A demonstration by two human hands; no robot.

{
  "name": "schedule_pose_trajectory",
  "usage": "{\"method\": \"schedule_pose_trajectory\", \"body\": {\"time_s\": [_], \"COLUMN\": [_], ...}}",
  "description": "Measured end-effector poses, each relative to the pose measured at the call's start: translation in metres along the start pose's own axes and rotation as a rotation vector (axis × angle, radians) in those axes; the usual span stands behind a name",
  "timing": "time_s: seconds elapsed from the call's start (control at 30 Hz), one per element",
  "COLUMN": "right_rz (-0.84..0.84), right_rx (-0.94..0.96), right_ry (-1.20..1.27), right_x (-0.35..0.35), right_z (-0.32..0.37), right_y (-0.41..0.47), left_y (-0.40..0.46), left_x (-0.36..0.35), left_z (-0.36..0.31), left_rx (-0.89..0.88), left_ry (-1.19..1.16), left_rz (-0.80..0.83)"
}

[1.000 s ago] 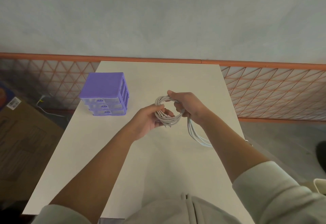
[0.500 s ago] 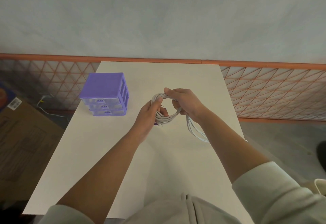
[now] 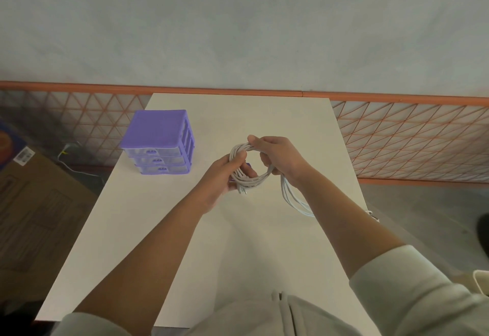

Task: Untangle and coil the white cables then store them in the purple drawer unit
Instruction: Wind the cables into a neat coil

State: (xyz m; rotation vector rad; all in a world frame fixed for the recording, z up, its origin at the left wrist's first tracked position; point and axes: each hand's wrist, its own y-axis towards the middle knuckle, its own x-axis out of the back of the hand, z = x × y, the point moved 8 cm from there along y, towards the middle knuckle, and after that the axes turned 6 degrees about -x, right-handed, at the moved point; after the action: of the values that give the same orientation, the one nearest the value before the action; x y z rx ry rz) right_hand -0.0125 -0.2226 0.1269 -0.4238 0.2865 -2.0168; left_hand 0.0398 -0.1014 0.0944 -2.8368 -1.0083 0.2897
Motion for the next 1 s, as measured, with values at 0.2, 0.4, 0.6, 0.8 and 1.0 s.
{"method": "schedule_pose_trajectory", "body": {"time_s": [0.2, 0.4, 0.6, 0.8, 1.0], "right_rz": [0.003, 0.032, 0.045, 0.039, -0.046], "right_rx": [0.007, 0.026, 0.015, -0.004, 0.012], "right_ry": [0.007, -0.038, -0.049, -0.039, -0.079], "right_x": [0.002, -0.003, -0.005, -0.001, 0.001], "right_z": [0.004, 0.01, 0.009, 0.003, -0.009], "right_y": [-0.002, -0.004, -0.004, -0.001, 0.004], "left_y": [0.0, 0.004, 0.005, 0.002, -0.002], "left_x": [-0.002, 0.007, 0.011, 0.006, 0.006], "left_z": [-0.004, -0.004, 0.0, 0.007, 0.0], "left_rx": [0.016, -0.018, -0.091, 0.046, 0.163], "left_ry": [-0.058, 0.172, 0.279, 0.138, 0.092], "left_rz": [0.106, -0.027, -0.069, 0.067, -0.003]}}
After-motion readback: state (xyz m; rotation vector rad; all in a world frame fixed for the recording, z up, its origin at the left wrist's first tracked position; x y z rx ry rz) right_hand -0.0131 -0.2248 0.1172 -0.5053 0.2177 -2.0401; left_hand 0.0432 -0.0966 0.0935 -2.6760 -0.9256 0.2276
